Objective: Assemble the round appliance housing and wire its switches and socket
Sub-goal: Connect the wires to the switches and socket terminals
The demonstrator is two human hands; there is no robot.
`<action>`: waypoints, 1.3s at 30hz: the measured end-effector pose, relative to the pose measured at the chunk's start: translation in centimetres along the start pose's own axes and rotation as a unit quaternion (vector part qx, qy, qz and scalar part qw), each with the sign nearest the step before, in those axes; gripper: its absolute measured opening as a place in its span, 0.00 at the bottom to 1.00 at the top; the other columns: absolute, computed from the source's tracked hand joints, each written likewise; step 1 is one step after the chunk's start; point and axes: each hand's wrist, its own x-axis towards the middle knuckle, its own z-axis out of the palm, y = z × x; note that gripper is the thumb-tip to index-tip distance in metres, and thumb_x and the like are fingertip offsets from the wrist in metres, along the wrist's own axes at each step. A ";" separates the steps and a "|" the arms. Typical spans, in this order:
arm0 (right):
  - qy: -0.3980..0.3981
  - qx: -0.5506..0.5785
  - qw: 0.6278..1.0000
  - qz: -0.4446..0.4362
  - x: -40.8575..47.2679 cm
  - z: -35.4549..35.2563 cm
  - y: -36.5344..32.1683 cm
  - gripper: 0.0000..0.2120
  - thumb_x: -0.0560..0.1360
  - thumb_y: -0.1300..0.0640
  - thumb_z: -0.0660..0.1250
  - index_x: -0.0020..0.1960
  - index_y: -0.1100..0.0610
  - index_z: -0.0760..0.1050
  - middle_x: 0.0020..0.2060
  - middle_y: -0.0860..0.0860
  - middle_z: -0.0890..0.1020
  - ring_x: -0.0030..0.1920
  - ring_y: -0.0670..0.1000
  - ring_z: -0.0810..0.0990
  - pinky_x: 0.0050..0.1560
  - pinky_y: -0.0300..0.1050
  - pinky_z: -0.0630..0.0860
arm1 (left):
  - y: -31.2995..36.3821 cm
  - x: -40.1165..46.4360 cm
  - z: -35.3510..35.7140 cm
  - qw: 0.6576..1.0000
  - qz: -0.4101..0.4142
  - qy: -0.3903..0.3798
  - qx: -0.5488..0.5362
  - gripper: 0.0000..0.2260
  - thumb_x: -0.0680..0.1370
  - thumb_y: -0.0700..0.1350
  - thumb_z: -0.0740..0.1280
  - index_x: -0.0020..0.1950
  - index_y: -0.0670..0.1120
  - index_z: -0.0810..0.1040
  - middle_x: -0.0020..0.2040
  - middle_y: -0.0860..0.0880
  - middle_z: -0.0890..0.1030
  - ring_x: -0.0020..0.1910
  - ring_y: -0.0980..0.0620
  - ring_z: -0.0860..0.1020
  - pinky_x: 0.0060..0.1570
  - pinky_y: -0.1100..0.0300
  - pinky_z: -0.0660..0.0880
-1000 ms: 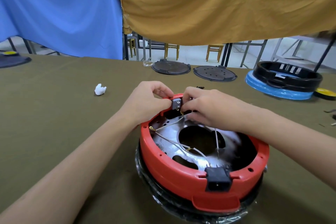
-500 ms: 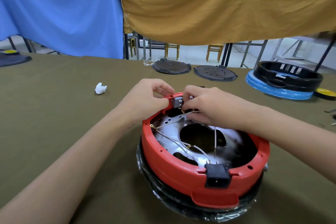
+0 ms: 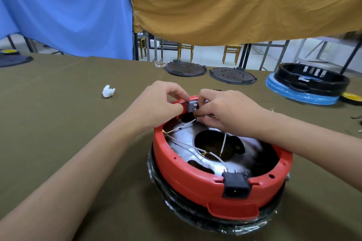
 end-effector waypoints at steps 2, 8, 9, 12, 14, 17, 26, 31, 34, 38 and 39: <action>0.009 0.004 1.000 0.004 -0.1 0.0 0.0 0.13 0.81 0.47 0.58 0.57 0.47 0.80 0.52 0.47 0.72 0.42 0.56 0.78 0.40 0.49 0.72 | 0.0 0.0 0.0 1.000 -0.003 0.000 0.000 0.12 0.73 0.36 0.66 0.47 0.51 0.83 0.32 0.57 0.82 0.23 0.62 0.74 0.26 0.68 0.70; 0.016 0.037 0.999 0.008 -0.1 0.0 0.2 0.12 0.81 0.47 0.61 0.57 0.47 0.82 0.51 0.47 0.74 0.40 0.54 0.77 0.40 0.50 0.73 | 0.0 0.0 0.1 1.000 -0.002 0.003 0.007 0.11 0.74 0.37 0.66 0.47 0.51 0.83 0.33 0.56 0.83 0.24 0.60 0.75 0.28 0.67 0.72; 0.016 0.039 0.999 0.009 0.0 0.1 0.2 0.12 0.81 0.47 0.61 0.57 0.47 0.82 0.51 0.46 0.74 0.41 0.54 0.77 0.41 0.50 0.73 | 0.0 -0.1 0.0 1.000 -0.001 0.004 0.006 0.11 0.74 0.36 0.67 0.48 0.51 0.83 0.34 0.56 0.83 0.24 0.60 0.76 0.28 0.68 0.71; 0.018 0.049 0.999 0.014 0.0 0.2 0.2 0.12 0.81 0.47 0.61 0.57 0.47 0.82 0.51 0.46 0.74 0.41 0.53 0.76 0.40 0.48 0.71 | 0.0 0.0 0.0 1.000 0.000 0.002 0.012 0.12 0.74 0.37 0.66 0.47 0.52 0.83 0.35 0.55 0.84 0.25 0.61 0.76 0.29 0.66 0.72; 0.021 0.058 0.998 0.015 0.0 0.2 0.2 0.11 0.81 0.48 0.62 0.57 0.47 0.82 0.51 0.46 0.74 0.41 0.53 0.76 0.41 0.48 0.71 | -0.1 0.0 0.0 1.000 0.003 0.002 0.018 0.12 0.73 0.37 0.67 0.47 0.53 0.83 0.35 0.57 0.83 0.26 0.62 0.77 0.31 0.65 0.72; 0.025 0.068 0.997 0.015 0.0 0.3 0.2 0.11 0.81 0.48 0.63 0.56 0.48 0.83 0.49 0.47 0.74 0.42 0.53 0.77 0.42 0.49 0.72 | -0.2 0.1 0.0 0.999 0.011 0.002 0.030 0.11 0.72 0.38 0.69 0.47 0.54 0.83 0.33 0.64 0.81 0.28 0.62 0.78 0.34 0.64 0.75; 0.056 0.133 0.989 0.043 0.1 0.5 0.1 0.07 0.78 0.51 0.69 0.52 0.48 0.86 0.44 0.47 0.78 0.45 0.54 0.78 0.47 0.51 0.74 | 0.5 0.7 -0.5 0.989 0.043 -0.050 0.136 0.19 0.69 0.49 0.76 0.57 0.56 0.74 0.50 0.58 0.79 0.44 0.62 0.78 0.43 0.64 0.75; 0.068 0.152 0.984 0.068 0.2 0.4 0.4 0.04 0.74 0.50 0.72 0.46 0.48 0.85 0.41 0.46 0.80 0.44 0.53 0.79 0.45 0.50 0.74 | 2.0 2.4 0.4 0.937 0.064 -0.092 0.331 0.26 0.68 0.57 0.75 0.61 0.50 0.71 0.49 0.52 0.73 0.49 0.50 0.74 0.46 0.56 0.72; 0.075 0.173 0.977 0.099 0.2 0.4 0.6 0.03 0.71 0.50 0.75 0.41 0.48 0.84 0.36 0.46 0.82 0.40 0.51 0.80 0.43 0.47 0.75 | 1.7 2.4 1.4 0.937 0.061 -0.082 0.333 0.23 0.68 0.55 0.74 0.56 0.50 0.69 0.48 0.51 0.70 0.47 0.47 0.75 0.47 0.52 0.74; 0.082 0.169 0.977 0.098 0.3 0.5 0.5 0.06 0.71 0.50 0.74 0.39 0.51 0.82 0.34 0.47 0.83 0.37 0.51 0.79 0.41 0.46 0.72 | 1.0 2.0 1.9 0.946 0.069 -0.065 0.311 0.23 0.70 0.58 0.72 0.56 0.50 0.68 0.49 0.50 0.72 0.48 0.46 0.76 0.49 0.50 0.75; 0.080 0.162 0.979 0.095 0.4 0.5 0.4 0.06 0.71 0.50 0.74 0.38 0.50 0.81 0.34 0.47 0.83 0.37 0.52 0.79 0.40 0.45 0.71 | 1.0 2.0 1.9 0.943 0.074 -0.063 0.317 0.23 0.70 0.58 0.72 0.57 0.50 0.67 0.50 0.49 0.72 0.48 0.46 0.76 0.50 0.49 0.75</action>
